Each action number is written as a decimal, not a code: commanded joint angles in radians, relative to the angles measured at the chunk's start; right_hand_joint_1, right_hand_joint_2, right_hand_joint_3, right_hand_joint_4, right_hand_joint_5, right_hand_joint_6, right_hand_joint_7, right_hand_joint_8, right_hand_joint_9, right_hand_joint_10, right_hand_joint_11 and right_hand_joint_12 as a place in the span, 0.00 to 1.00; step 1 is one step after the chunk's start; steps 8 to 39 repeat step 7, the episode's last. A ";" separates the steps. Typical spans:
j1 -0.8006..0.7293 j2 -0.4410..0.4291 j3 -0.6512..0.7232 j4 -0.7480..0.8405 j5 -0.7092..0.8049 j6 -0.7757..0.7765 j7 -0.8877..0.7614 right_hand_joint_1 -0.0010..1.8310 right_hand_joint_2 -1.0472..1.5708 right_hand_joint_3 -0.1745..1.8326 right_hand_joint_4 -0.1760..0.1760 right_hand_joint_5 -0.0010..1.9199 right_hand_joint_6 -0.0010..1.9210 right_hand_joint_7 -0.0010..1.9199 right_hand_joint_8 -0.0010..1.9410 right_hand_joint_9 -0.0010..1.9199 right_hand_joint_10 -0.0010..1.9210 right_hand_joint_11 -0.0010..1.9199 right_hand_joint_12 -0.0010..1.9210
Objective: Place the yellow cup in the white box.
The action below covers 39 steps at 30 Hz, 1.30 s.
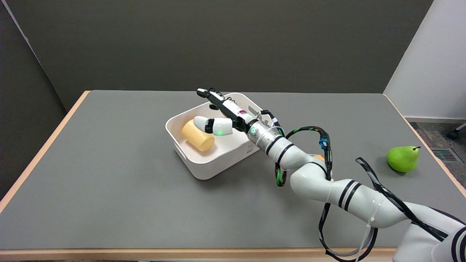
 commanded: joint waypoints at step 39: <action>-0.190 0.115 0.075 0.215 0.003 0.499 0.008 0.23 0.63 0.56 0.68 0.02 0.12 0.00 0.03 0.00 0.01 0.00 0.13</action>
